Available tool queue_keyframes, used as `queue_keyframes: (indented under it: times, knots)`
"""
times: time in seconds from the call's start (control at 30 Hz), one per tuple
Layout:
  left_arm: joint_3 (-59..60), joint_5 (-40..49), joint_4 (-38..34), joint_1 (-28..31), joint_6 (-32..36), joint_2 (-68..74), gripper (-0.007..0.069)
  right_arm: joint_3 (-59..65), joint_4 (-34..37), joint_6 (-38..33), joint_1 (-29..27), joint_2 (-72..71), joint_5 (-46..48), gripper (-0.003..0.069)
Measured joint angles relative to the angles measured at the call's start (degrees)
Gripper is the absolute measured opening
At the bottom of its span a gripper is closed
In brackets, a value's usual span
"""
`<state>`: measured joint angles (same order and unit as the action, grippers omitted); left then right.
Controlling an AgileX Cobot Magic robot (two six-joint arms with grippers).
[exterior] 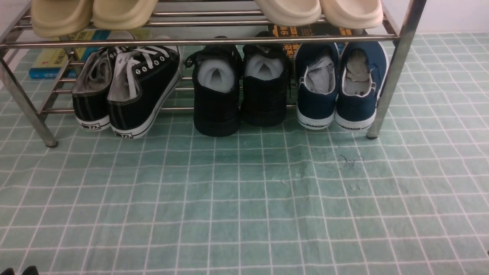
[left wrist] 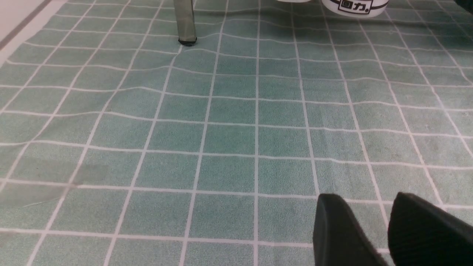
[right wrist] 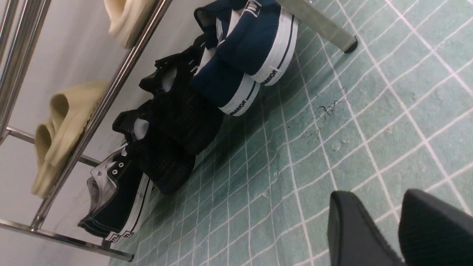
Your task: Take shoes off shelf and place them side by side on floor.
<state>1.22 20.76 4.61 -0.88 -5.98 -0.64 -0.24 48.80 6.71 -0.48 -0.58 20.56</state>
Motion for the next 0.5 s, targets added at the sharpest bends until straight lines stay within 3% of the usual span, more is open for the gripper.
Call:
queue_keyframes:
  times: [0.03,0.2,0.33,0.4,0.5]
  knots:
    - [0.00,0.00,0.00,0.00,0.00,0.00,0.0242,-0.59,0.00,-0.59,0.00,0.06,0.00,0.0191]
    - [0.00,0.00,0.00,0.00,0.00,0.00,0.0242,-15.18,-5.64,-10.50,0.00,10.47,1.61,-0.0001]
    - [0.00,0.00,0.00,0.00,0.00,0.00,0.0242,-26.49,-13.84,-13.88,0.00,24.29,13.47,-0.0007]
    - [0.00,0.00,0.00,0.00,0.00,0.00,0.0242,-33.86,-19.02,-14.56,0.00,36.71,25.51,0.0002]
    - [0.00,0.00,0.00,0.00,0.00,0.00,0.0242,-40.75,-21.28,-16.46,0.00,51.97,35.61,0.0011]
